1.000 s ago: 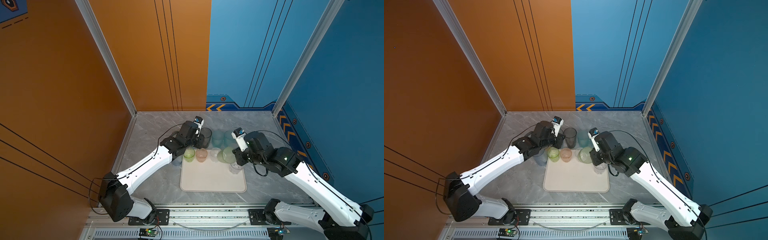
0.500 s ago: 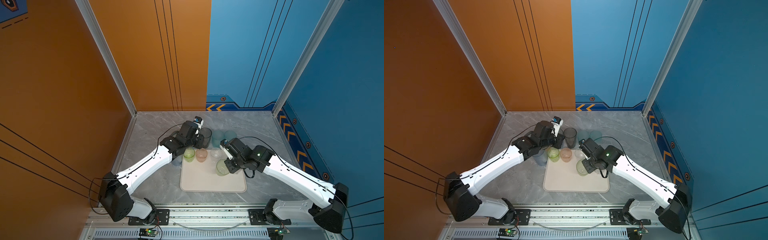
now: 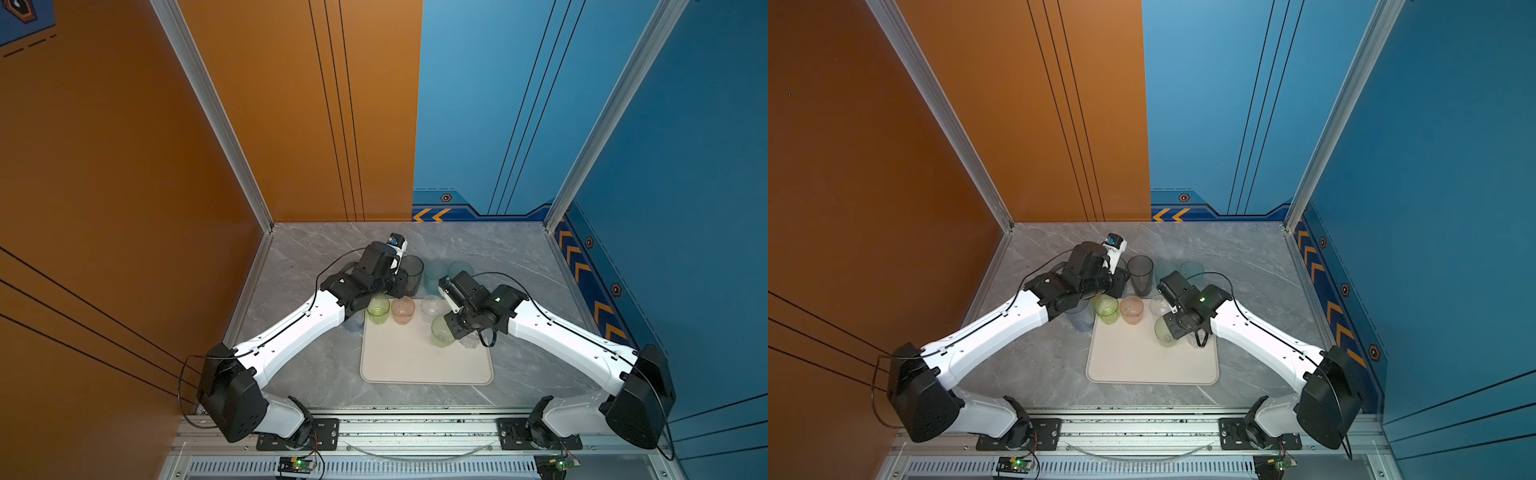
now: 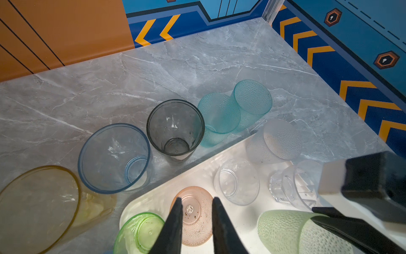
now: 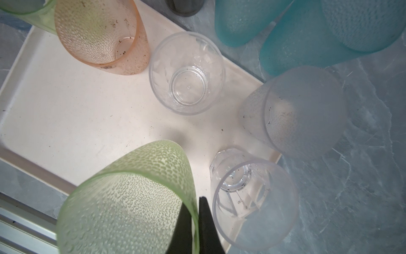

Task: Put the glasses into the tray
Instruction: 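Lift the green cup with the right gripper and carry it over the tray, then lower the green cup onto the tray beside the faceted glass with the right gripper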

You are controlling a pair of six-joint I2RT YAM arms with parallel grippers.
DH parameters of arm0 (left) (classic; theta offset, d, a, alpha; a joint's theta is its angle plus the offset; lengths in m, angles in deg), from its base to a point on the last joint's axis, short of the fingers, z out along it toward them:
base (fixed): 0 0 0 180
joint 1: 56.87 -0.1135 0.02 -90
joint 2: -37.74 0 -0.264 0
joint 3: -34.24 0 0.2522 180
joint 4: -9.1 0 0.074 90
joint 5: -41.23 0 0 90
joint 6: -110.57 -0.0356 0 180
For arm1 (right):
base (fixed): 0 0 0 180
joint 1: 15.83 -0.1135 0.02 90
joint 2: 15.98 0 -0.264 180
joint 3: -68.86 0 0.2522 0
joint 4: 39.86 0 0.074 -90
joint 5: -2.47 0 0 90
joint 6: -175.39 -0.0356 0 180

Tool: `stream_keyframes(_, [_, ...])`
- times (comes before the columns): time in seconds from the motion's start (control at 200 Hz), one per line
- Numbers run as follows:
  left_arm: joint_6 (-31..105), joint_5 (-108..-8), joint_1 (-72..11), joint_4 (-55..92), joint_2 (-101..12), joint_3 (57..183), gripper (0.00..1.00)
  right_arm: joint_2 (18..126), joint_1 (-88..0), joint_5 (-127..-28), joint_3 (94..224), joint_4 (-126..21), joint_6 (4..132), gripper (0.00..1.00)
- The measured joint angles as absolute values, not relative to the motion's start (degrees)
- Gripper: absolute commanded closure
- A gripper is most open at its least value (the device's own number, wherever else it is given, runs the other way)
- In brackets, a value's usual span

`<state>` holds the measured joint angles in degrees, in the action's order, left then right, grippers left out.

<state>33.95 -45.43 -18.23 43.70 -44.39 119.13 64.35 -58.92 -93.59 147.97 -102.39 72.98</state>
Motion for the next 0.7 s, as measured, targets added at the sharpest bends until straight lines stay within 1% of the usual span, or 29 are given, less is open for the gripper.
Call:
stream_keyframes(0.21, [34.0, -46.0, -18.6, 43.8, -45.4, 119.1, 0.75, 68.1, -58.2, -93.6, 148.0, -101.9, 73.2, 1.00])
stream_keyframes(0.701, [33.9, -46.9, -19.8, 43.9, -45.9, 119.1, 0.75, 71.7, -54.7, -92.3, 148.0, -99.8, 73.6, 1.00])
